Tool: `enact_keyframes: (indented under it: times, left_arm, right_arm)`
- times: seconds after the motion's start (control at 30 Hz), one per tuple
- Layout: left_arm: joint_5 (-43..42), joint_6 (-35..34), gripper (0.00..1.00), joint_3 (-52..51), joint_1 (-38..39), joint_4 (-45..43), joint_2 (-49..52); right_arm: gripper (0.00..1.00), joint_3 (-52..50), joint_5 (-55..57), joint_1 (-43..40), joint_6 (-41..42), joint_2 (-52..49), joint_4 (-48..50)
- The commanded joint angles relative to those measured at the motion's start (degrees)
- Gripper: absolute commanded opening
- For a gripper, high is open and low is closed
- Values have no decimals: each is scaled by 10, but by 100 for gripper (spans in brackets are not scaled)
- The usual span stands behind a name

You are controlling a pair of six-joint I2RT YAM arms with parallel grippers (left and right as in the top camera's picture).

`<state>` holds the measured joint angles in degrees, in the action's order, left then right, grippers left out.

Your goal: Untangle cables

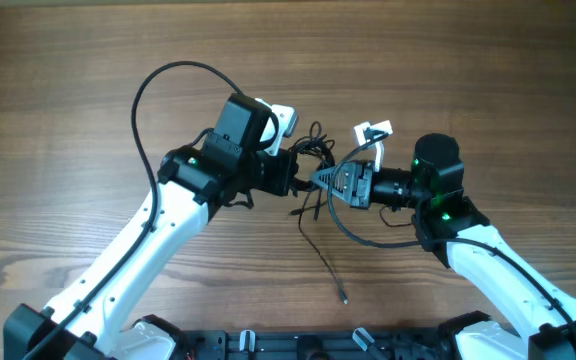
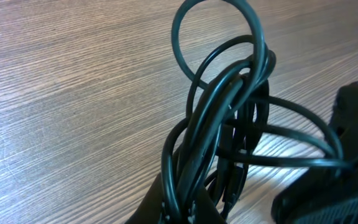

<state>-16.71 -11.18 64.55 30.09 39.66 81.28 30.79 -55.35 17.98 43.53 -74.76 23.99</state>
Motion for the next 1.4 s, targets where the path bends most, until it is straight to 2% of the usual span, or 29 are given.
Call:
enact_keyframes:
  times: [0.0,0.13,0.37,0.6,0.67,0.8,1.0,1.07,1.13,1.17,1.3,1.37]
  left_arm:
    - [-12,22,4,0,7,-3,5]
    - [-22,22,4,0,7,-15,5]
    - [-156,20,4,0,11,-110,6]
    - [-161,20,4,0,30,-122,10]
    - [-199,21,4,0,30,-145,10]
    - [-293,110,4,-1,31,-144,13]
    - [-293,110,4,-1,34,-125,30]
    - [-293,110,4,0,34,-127,30]
    - [-273,110,4,0,30,-128,30]
    - [-260,110,4,0,27,-126,30]
    - [-205,108,4,0,-17,-121,30]
    - [-205,104,4,0,-39,-120,30]
  right_arm:
    - [5,7,90,-2,2,-5,5]
    - [5,7,165,-2,2,-5,4]
    - [5,7,170,-2,-1,-17,-22]
    - [5,7,183,-2,-26,-18,-41]
    - [11,7,203,-2,-31,-18,-63]
    - [8,7,205,-2,-28,-18,-54]
    - [5,7,176,-2,-9,-18,-6]
    - [14,7,182,-2,-12,-18,-7]
    - [30,7,178,-2,-12,-18,-9]
    - [35,7,170,-2,-12,-18,-10]
    - [77,7,92,-15,-11,-18,-23]
    - [85,7,77,-27,-10,-17,-43]
